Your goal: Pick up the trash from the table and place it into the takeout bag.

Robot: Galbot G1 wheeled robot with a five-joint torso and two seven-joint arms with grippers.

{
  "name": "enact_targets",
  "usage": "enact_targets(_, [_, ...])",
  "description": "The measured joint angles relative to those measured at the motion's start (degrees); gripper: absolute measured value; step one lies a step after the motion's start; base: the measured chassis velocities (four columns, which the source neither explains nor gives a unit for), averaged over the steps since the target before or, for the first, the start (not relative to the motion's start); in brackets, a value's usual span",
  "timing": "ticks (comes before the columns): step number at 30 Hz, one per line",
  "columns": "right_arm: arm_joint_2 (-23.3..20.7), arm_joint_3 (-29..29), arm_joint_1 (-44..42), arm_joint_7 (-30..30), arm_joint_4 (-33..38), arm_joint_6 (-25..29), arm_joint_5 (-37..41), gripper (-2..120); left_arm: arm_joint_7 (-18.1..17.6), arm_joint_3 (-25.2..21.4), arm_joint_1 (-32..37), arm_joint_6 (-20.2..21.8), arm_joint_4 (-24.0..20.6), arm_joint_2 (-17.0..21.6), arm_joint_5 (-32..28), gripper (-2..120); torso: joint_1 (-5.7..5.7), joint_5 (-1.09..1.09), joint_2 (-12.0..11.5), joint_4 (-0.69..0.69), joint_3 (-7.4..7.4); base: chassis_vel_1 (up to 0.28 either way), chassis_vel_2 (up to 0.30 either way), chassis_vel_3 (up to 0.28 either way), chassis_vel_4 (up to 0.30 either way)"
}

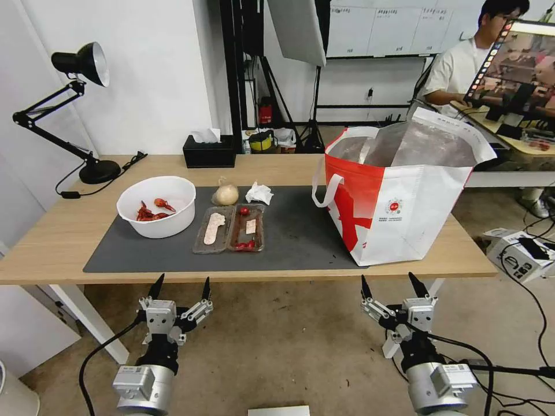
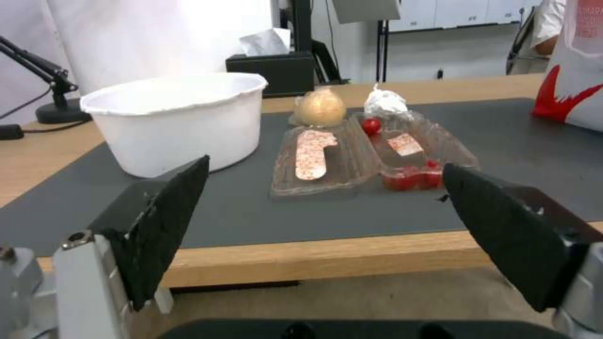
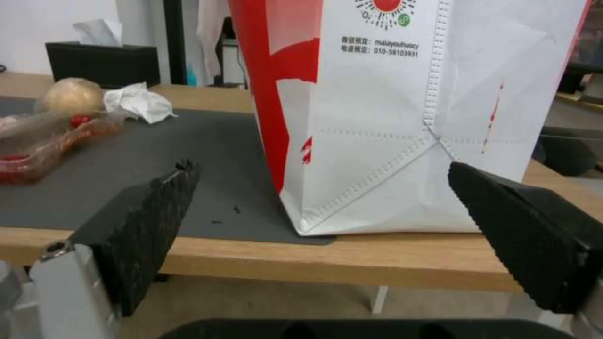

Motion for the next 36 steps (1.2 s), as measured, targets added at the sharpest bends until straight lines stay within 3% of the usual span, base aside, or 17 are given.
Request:
enact_targets(19, [0.00, 0.00, 0.00, 0.00, 0.00, 0.00, 0.00, 100, 0.00, 0.00, 0.00, 0.01, 0.00, 0.00, 0.00, 100, 0.00, 0.00, 0.00, 0.00, 0.00, 0.000, 0.000, 0.000, 0.000])
enact_targets(24, [-1.06, 0.13, 0.35, -0.01, 0.00, -0.79, 0.86, 100, -0.95, 0.36, -1.14, 0.92, 0.49, 0.99, -2.50, 100, 0.00, 0.02, 0.01, 0.00, 0.00, 0.000, 0.000, 0.000, 0.000])
enact_targets(27, [-4.93, 1.15, 2.02, 0.08, 0.03, -4.21, 4.39, 100, -2.73, 1.07, -3.25, 2.64, 1.51, 2.74, -6.82, 100, 0.00, 0.00, 0.00, 0.00, 0.00, 0.000, 0.000, 0.000, 0.000])
enact_targets(29, [-10.36, 2.53, 4.34, 0.28, 0.09, -9.02, 9.38, 100, -4.83, 1.91, -5.66, 4.66, 2.75, 4.75, -11.92, 100, 0.00, 0.01, 0.00, 0.00, 0.00, 0.000, 0.000, 0.000, 0.000])
enact_targets(31, [-12.11, 2.98, 5.10, 0.36, 0.11, -10.59, 10.98, 100, -5.54, 2.19, -6.47, 5.30, 3.15, 5.43, -13.60, 100, 0.00, 0.01, 0.00, 0.00, 0.00, 0.000, 0.000, 0.000, 0.000])
enact_targets(33, [-18.22, 4.54, 7.73, 0.61, 0.26, -16.07, 16.64, 100, -7.97, 3.09, -9.24, 7.60, 4.55, 7.76, -19.44, 100, 0.00, 0.00, 0.00, 0.00, 0.00, 0.000, 0.000, 0.000, 0.000])
enact_targets(34, [-18.22, 4.54, 7.73, 0.61, 0.26, -16.07, 16.64, 100, -7.97, 3.09, -9.24, 7.60, 4.55, 7.76, -19.44, 100, 0.00, 0.00, 0.00, 0.00, 0.00, 0.000, 0.000, 0.000, 0.000])
enact_targets(36, [-22.29, 5.57, 9.47, 0.78, 0.32, -19.62, 20.33, 100, -9.66, 3.78, -11.19, 9.25, 5.51, 9.40, -23.54, 100, 0.01, 0.01, 0.00, 0.00, 0.01, 0.000, 0.000, 0.000, 0.000])
